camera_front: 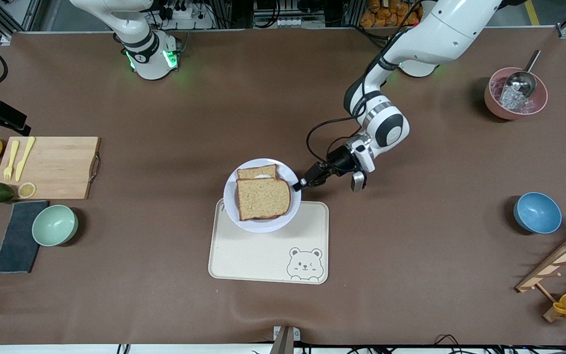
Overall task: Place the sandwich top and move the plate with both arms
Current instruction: 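Slide the white plate onto the bear tray with the left gripper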
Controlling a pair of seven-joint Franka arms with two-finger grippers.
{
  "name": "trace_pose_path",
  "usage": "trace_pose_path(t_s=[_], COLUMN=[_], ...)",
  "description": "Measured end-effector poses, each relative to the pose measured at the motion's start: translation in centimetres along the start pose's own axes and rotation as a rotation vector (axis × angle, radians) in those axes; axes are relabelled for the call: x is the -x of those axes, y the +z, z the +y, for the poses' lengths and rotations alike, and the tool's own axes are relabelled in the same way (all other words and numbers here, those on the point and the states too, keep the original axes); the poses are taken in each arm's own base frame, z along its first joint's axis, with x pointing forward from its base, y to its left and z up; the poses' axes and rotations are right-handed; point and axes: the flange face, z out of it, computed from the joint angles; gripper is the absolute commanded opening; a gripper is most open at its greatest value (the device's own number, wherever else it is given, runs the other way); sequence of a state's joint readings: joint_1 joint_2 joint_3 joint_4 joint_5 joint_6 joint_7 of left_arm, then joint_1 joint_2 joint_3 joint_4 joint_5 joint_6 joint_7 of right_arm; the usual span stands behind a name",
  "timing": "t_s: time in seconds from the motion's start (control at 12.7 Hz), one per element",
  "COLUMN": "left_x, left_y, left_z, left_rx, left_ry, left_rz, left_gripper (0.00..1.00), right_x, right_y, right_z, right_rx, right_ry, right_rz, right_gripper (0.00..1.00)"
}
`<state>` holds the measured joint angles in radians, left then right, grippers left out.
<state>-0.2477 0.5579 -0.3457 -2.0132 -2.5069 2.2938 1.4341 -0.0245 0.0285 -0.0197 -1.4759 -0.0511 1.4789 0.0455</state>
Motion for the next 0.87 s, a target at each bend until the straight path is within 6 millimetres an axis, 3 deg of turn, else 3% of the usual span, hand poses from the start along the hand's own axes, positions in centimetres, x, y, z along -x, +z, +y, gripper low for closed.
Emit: trace_pose_path(t_s=[0.39,0.87], left_x=[-2.5,-4.7], left_y=[2.4,4.4], left_z=[-4.4,-7.5], left_rx=[-0.001,0.009], left_ry=[0.036,0.044], left_rz=[0.039,0.074], left_gripper=[0.00,0.00], right_x=[0.0,0.0], right_y=[0.0,0.0], right_z=[0.0,0.1], right_rx=[0.000,0.001], right_ry=[0.000,0.002], right_rz=[-0.001,-0.002], right_gripper=[1.00,1.00])
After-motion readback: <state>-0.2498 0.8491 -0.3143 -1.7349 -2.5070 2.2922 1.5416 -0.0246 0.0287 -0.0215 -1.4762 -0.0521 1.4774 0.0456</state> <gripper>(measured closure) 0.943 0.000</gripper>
